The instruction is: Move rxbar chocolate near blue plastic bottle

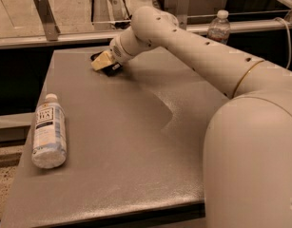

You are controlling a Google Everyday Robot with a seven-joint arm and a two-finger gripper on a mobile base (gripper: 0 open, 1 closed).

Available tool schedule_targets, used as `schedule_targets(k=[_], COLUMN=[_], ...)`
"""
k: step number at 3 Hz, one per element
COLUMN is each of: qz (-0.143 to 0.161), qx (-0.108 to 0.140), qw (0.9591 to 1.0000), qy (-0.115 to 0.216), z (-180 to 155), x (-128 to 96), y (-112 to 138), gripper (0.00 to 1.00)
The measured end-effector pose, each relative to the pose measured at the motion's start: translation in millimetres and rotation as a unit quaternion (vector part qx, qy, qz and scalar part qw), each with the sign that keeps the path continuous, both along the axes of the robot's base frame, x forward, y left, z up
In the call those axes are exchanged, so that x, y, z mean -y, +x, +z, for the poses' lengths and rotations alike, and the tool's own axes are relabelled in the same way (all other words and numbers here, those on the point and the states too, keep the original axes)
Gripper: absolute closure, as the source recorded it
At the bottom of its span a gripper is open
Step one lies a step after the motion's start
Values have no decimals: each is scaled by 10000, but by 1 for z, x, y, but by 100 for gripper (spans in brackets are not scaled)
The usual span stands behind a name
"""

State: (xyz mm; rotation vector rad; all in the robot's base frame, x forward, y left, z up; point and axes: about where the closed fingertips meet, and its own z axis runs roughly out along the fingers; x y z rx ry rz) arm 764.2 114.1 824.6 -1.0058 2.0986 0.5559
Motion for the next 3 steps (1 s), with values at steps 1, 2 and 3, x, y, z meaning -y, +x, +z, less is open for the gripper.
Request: schedule_targets(k=[1, 2, 3], qz=[0, 0, 0], qx=[1, 0, 1], qw=[10000, 10000, 10000], qy=[-1, 0, -1], z=[3, 4, 4], x=[0, 0, 0], y=[0, 0, 0], gripper=[100, 100, 100])
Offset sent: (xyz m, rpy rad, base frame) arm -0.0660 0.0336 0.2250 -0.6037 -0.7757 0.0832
